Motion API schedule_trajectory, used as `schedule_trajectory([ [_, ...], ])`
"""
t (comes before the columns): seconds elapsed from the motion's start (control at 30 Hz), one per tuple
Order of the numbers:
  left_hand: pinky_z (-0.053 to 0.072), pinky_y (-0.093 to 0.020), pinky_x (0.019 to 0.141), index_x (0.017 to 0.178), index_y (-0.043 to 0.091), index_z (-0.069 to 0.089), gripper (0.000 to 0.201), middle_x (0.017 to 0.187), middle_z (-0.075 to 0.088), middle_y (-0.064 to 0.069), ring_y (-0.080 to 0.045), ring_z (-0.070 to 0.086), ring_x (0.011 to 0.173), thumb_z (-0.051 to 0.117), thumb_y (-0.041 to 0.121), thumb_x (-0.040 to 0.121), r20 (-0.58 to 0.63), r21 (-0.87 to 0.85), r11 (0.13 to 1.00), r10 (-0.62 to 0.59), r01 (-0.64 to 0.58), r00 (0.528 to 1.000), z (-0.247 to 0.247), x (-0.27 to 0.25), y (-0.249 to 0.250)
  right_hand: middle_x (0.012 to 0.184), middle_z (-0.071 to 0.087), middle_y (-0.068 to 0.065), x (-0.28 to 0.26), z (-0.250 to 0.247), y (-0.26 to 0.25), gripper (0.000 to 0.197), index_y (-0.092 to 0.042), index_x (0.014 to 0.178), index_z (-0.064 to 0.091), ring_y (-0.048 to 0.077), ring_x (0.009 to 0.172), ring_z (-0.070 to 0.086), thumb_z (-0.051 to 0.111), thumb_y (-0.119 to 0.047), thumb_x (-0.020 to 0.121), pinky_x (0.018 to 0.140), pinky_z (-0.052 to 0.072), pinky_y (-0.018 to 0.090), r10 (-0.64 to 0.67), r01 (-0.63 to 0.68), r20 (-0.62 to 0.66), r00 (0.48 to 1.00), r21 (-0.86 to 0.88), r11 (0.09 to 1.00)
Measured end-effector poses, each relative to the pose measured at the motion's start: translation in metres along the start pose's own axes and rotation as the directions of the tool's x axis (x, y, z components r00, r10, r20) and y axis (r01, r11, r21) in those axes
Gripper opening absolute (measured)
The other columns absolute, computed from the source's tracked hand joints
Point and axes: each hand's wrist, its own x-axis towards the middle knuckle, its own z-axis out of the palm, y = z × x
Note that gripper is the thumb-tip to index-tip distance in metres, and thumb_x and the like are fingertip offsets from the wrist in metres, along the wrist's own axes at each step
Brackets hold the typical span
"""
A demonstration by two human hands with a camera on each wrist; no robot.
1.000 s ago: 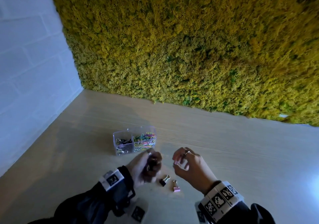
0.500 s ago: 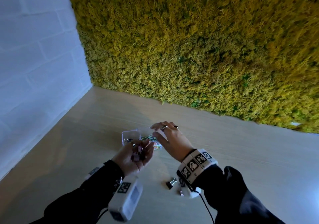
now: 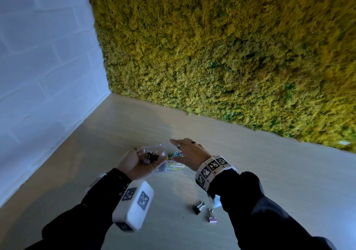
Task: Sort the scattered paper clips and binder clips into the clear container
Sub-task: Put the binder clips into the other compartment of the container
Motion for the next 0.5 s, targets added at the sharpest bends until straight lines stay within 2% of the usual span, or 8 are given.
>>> schedule_trajectory([
  [0.07,0.051,-0.062,0.052,0.092,-0.011,0.047,0.05,0.079,0.053,-0.027,-0.032,0.047,0.096,0.028,0.035,0.098,-0.002,-0.029,0.999,-0.029,0.029,1.0,0.001,-0.004,0.003,0.143,0.038,-0.001,-0.001,0.001,0.001,0.063,-0.023,0.142,0.02,0.022,0.131,0.032,0.048,-0.042,0.089,0.107,0.032,0.046,-0.001,0.002,-0.018,1.0,0.033,0.999],
  [0.13,0.05,-0.061,0.053,0.109,-0.022,0.039,0.066,0.1,0.05,-0.034,-0.038,0.045,0.109,0.028,0.043,0.096,-0.005,-0.027,0.999,-0.031,0.031,0.999,0.002,-0.007,0.008,0.143,0.038,-0.001,-0.002,0.002,0.002,0.062,-0.024,0.142,0.021,0.021,0.13,0.032,0.049,-0.04,0.089,0.106,0.033,0.045,-0.002,0.004,-0.028,1.0,0.052,0.999],
  [0.2,0.05,-0.062,0.073,0.119,-0.024,0.032,0.075,0.115,0.046,-0.033,-0.039,0.04,0.12,0.029,0.047,0.094,0.031,-0.06,0.997,-0.041,0.043,0.999,0.004,-0.009,0.011,0.143,0.038,-0.001,-0.001,0.003,0.003,0.061,-0.025,0.142,0.021,0.021,0.13,0.032,0.049,-0.04,0.089,0.107,0.032,0.045,-0.001,0.003,-0.035,0.999,0.065,0.998],
  [0.27,0.043,-0.058,0.09,0.117,-0.029,0.036,0.079,0.119,0.047,-0.041,-0.046,0.044,0.119,0.031,0.045,0.092,0.097,-0.031,0.998,-0.048,0.051,0.994,0.006,-0.013,0.014,0.143,0.038,-0.001,-0.001,0.003,0.004,0.062,-0.026,0.142,0.021,0.021,0.13,0.032,0.049,-0.041,0.089,0.107,0.032,0.045,0.002,0.001,-0.04,0.999,0.081,0.997],
  [0.3,0.047,-0.056,0.086,0.107,-0.032,0.044,0.077,0.11,0.052,-0.045,-0.05,0.053,0.107,0.033,0.043,0.09,0.122,0.006,0.999,-0.051,0.05,0.991,0.009,-0.016,0.015,0.143,0.037,-0.001,-0.001,0.003,0.005,0.062,-0.026,0.142,0.021,0.021,0.131,0.032,0.049,-0.041,0.089,0.108,0.032,0.045,0.004,0.0,-0.04,0.999,0.085,0.996],
  [0.33,0.052,-0.055,0.074,0.096,-0.031,0.051,0.073,0.099,0.057,-0.045,-0.05,0.061,0.092,0.036,0.039,0.087,0.111,0.054,0.998,-0.04,0.034,0.993,0.012,-0.021,0.014,0.144,0.037,-0.001,-0.001,0.003,0.005,0.062,-0.026,0.142,0.02,0.021,0.131,0.031,0.049,-0.041,0.089,0.108,0.032,0.045,0.005,-0.002,-0.037,0.999,0.085,0.996],
  [0.4,0.058,-0.048,0.061,0.084,-0.024,0.06,0.059,0.082,0.064,-0.038,-0.042,0.068,0.072,0.038,0.031,0.083,0.118,0.179,0.984,-0.031,0.01,0.993,0.017,-0.032,0.012,0.145,0.035,-0.002,-0.001,0.003,0.005,0.063,-0.026,0.143,0.018,0.021,0.132,0.03,0.048,-0.041,0.09,0.108,0.031,0.046,0.002,0.0,-0.026,1.0,0.075,0.997],
  [0.5,0.059,-0.032,0.057,0.104,-0.004,0.058,0.036,0.093,0.068,-0.024,-0.029,0.07,0.068,0.045,0.018,0.078,0.062,0.365,0.923,0.107,-0.122,0.992,0.018,-0.045,0.01,0.149,0.025,-0.005,-0.005,0.005,0.003,0.066,-0.026,0.143,0.015,0.022,0.136,0.022,0.048,-0.043,0.088,0.108,0.029,0.049,-0.003,0.005,-0.054,0.999,0.029,1.0],
])
